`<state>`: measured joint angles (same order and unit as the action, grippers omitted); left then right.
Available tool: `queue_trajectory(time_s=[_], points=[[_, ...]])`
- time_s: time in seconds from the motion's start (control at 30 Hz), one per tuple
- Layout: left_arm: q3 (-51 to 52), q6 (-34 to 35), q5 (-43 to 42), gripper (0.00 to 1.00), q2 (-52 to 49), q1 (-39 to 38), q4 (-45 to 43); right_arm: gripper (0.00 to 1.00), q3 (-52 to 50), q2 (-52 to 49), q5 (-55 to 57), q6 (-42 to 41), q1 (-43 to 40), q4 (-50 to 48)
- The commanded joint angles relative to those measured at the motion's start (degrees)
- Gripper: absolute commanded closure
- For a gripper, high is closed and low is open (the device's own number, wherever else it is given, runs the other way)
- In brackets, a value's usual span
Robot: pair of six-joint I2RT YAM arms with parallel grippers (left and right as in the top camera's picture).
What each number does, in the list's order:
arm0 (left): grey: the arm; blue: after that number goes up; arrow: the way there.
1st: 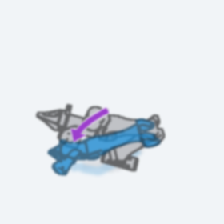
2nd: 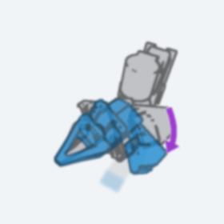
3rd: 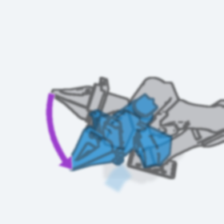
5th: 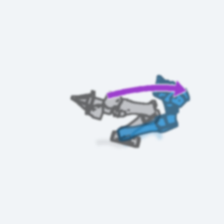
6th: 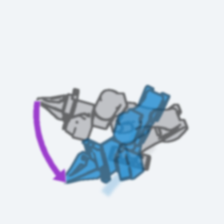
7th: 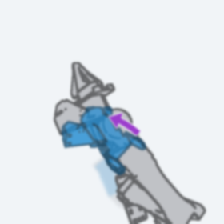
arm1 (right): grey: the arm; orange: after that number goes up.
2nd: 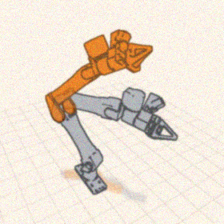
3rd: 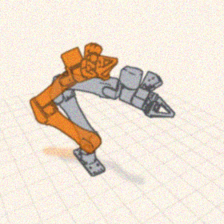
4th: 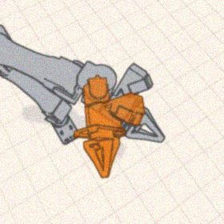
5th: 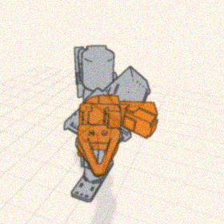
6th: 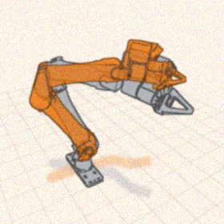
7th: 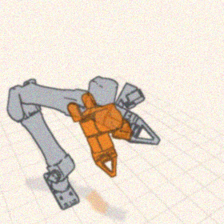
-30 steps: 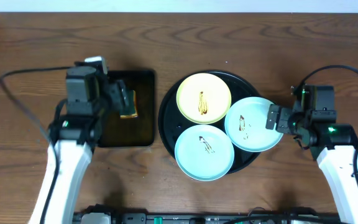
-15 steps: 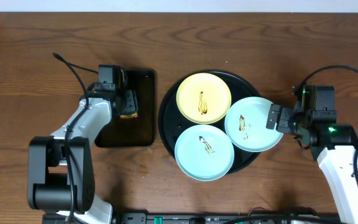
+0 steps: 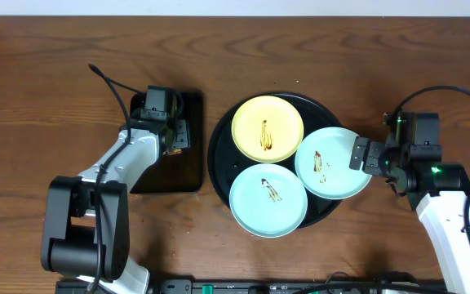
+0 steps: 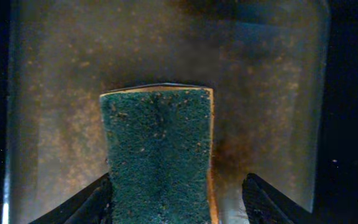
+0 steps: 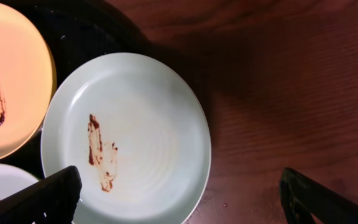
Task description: Clean dirty plates on tray and stack at the side
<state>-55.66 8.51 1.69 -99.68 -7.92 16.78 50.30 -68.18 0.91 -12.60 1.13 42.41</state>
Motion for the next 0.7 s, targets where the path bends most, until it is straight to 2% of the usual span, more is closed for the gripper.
queue_trajectory(time_s=[0.0, 0.2, 0.33, 0.67], points=[[-0.68, -0.74, 2.45, 0.39, -0.31, 0.07, 0.26, 0.01, 1.29, 0.02, 0.50, -0.66, -0.42, 0.09], [0.68, -0.74, 2.45, 0.47, -0.33, 0.07, 0.20, 0.01, 1.29, 0.02, 0.48, -0.66, -0.42, 0.31], [0.79, -0.72, 2.43, 0.62, -0.33, 0.07, 0.20, 0.01, 1.29, 0.02, 0.48, -0.66, -0.42, 0.28], [0.96, -0.26, 2.40, 0.65, -3.82, 0.07, -0.35, 0.01, 1.29, 0.02, 0.11, -0.66, -0.42, 0.81]])
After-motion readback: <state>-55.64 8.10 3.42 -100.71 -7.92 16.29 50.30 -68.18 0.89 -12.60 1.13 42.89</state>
